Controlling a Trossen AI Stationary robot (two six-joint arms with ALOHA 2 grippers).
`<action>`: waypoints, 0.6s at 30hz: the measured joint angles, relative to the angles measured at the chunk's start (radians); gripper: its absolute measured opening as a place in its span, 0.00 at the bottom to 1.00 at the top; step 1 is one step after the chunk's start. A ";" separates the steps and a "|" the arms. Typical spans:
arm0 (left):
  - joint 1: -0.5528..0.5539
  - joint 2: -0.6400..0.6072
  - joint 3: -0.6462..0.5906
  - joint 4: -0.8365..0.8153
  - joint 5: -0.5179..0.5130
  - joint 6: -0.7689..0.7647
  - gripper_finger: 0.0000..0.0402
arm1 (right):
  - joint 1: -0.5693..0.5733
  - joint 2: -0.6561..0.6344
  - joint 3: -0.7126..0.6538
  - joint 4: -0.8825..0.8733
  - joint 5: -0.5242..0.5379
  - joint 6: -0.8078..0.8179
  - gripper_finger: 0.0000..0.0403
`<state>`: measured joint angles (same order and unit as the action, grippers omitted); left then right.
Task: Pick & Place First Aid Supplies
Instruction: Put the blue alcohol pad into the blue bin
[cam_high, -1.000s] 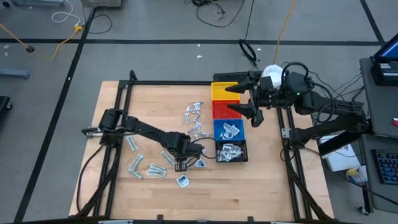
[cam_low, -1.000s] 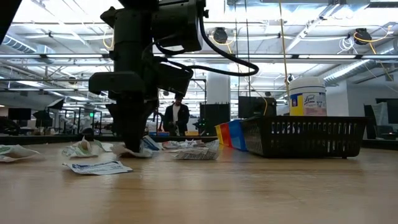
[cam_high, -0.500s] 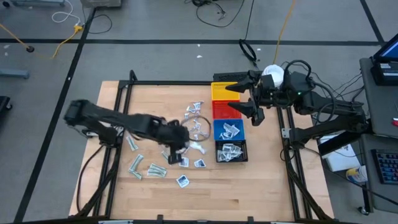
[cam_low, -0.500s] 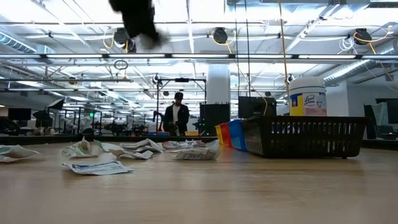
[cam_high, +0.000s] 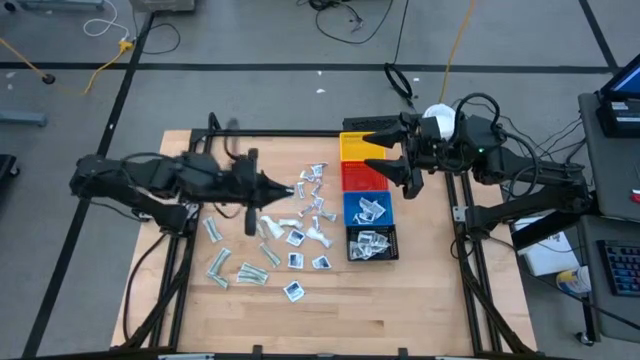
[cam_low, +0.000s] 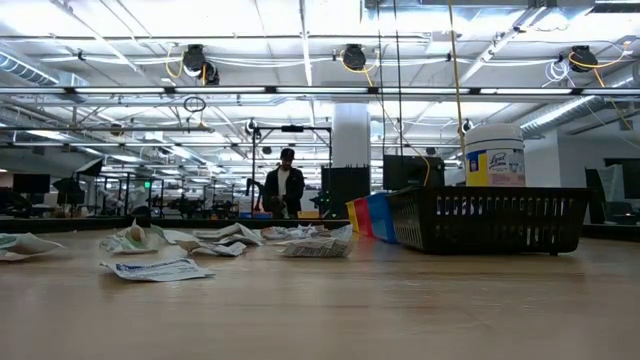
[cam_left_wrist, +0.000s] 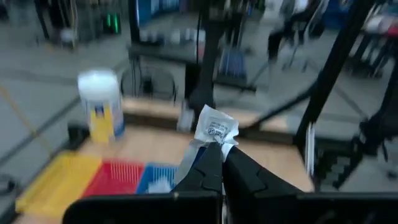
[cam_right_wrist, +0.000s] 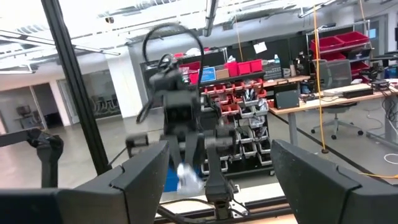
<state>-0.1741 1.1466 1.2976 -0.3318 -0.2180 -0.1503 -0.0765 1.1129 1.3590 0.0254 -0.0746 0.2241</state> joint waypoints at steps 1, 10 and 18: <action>0.000 -0.010 0.000 0.034 0.000 0.016 0.00 | 0.000 0.000 0.000 0.000 0.000 0.000 0.69; 0.014 -0.020 0.001 0.274 0.012 0.088 0.00 | 0.000 0.023 0.000 0.007 -0.010 0.038 0.69; 0.112 0.060 0.026 0.359 0.269 -0.003 0.00 | 0.025 0.135 0.061 0.014 -0.118 0.047 0.69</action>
<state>-0.0617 1.2065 1.3235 0.0275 0.0510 -0.1530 -0.0512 1.2483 1.4197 0.0389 -0.1925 0.2708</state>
